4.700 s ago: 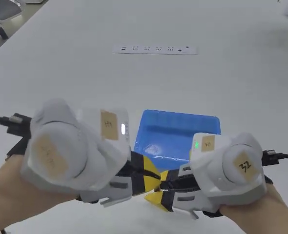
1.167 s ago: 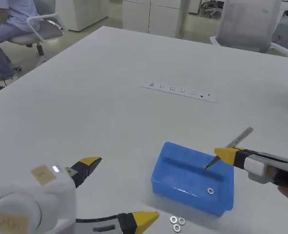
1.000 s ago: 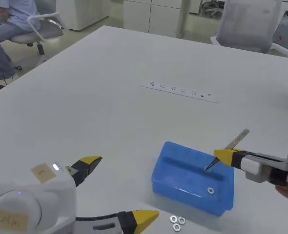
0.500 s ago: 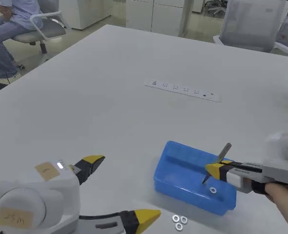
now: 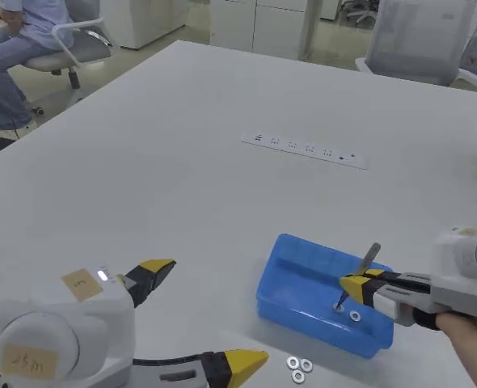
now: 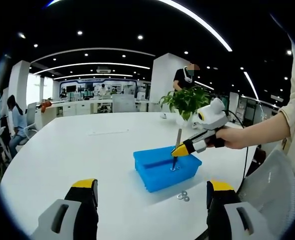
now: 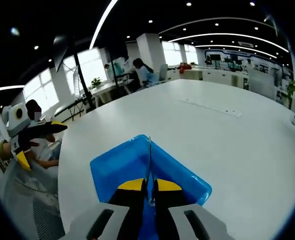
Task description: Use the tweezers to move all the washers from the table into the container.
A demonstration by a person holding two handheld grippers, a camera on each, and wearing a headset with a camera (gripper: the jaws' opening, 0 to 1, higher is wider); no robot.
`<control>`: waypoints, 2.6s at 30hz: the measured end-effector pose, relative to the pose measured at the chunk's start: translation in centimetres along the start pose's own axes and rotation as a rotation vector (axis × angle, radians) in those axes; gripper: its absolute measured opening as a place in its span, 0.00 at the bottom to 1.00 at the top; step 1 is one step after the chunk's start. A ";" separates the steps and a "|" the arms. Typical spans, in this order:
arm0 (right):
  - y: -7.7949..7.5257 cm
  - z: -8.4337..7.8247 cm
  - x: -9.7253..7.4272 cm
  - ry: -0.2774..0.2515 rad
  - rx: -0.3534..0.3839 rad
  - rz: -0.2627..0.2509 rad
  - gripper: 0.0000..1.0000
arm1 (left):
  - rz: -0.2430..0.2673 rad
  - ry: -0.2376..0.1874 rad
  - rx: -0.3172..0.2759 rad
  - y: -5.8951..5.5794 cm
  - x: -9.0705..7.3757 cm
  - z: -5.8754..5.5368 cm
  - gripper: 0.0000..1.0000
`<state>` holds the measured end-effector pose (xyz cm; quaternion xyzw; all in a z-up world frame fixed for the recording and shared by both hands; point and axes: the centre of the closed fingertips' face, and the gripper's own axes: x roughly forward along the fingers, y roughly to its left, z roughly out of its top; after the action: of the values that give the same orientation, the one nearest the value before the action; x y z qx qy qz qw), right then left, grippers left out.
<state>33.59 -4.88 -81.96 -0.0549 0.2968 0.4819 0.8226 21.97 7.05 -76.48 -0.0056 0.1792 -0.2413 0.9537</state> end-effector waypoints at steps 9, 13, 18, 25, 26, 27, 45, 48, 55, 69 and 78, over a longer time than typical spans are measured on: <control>1.6 1.8 -1.6 -0.080 0.031 0.032 0.03 | -0.003 0.002 0.000 0.0 0.0 0.0 0.92; 2.4 3.0 -2.5 -0.136 0.039 0.052 0.03 | -0.005 0.000 -0.003 0.0 0.0 0.0 0.92; 4.1 3.8 -3.5 -0.173 0.034 0.086 0.03 | -0.007 -0.001 -0.005 -0.1 0.0 0.0 0.92; 6.6 3.5 -3.7 -0.188 0.053 0.147 0.03 | -0.001 -0.007 -0.007 0.1 0.0 0.1 0.92; 6.9 3.3 -3.6 -0.183 0.053 0.154 0.03 | 0.000 -0.008 -0.006 0.1 0.0 0.1 0.92; 7.1 3.0 -3.5 -0.177 0.053 0.160 0.03 | 0.001 -0.009 -0.007 0.1 0.0 0.1 0.92; 9.5 -3.0 -1.0 -0.035 0.105 0.233 0.04 | -0.006 0.000 -0.002 0.0 0.0 0.0 0.91; 9.5 -3.4 -0.8 -0.025 0.109 0.230 0.04 | -0.004 0.001 -0.002 0.0 0.0 0.0 0.91; 9.2 -4.2 -0.6 -0.007 0.118 0.210 0.04 | -0.005 0.004 0.001 0.0 0.0 -0.1 0.91; 10.8 -4.7 -0.6 0.052 -0.137 0.199 0.04 | -0.009 0.008 0.009 -0.1 0.1 -0.2 0.91; 12.0 -5.4 -0.7 0.094 -0.416 0.194 0.04 | -0.009 0.009 0.009 -0.1 0.1 -0.2 0.91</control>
<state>21.06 -1.08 -83.65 -0.2170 0.2332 0.6064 0.7286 21.92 6.94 -76.68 -0.0010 0.1824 -0.2463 0.9519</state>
